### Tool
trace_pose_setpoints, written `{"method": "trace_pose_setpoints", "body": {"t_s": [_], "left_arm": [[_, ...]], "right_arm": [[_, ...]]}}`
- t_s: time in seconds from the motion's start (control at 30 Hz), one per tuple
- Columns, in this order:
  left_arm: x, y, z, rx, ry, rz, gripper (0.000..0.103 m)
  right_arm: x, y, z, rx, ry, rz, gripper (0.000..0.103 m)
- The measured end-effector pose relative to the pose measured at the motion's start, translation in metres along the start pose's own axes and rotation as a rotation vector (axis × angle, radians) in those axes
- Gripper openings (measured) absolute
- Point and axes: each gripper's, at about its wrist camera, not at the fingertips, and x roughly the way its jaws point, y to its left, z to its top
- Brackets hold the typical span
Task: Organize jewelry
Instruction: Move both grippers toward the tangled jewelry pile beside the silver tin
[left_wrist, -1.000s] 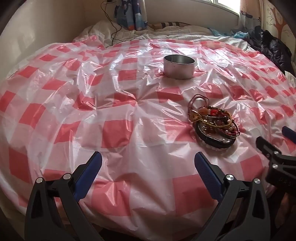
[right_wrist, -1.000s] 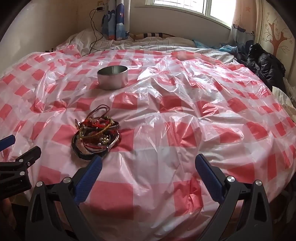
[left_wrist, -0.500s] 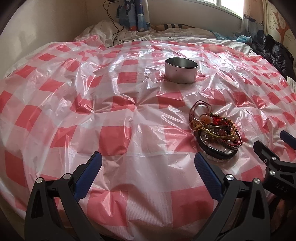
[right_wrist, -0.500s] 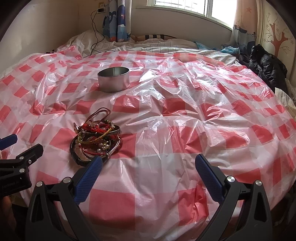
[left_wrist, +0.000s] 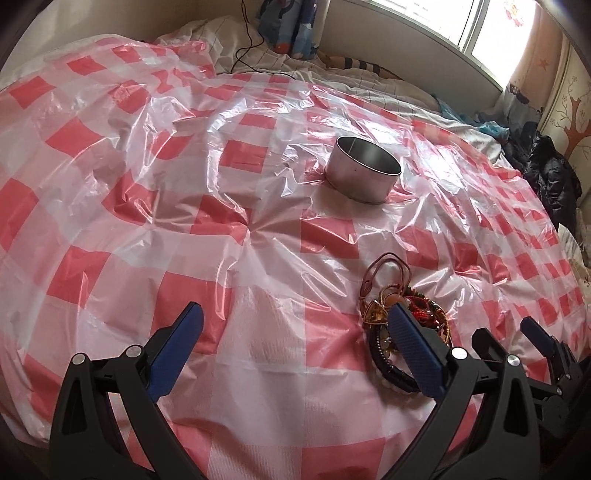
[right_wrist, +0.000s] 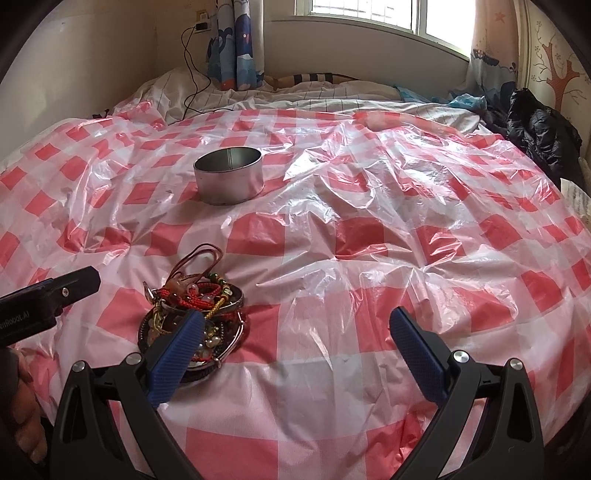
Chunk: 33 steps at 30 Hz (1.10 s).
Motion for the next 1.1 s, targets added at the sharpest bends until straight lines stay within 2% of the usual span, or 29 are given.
{"method": "trace_pose_setpoints", "body": {"t_s": [0.5, 0.8, 1.1], "left_arm": [[0.016, -0.010, 0.008, 0.013, 0.017, -0.005, 0.097], [0.010, -0.024, 0.004, 0.042, 0.016, -0.024, 0.097], [-0.008, -0.021, -0.005, 0.023, -0.001, -0.031, 0.097]], "right_arm": [[0.006, -0.003, 0.010, 0.008, -0.015, 0.010, 0.096], [-0.005, -0.001, 0.010, -0.003, -0.029, 0.015, 0.096], [-0.028, -0.008, 0.002, 0.009, -0.047, 0.012, 0.096]]}}
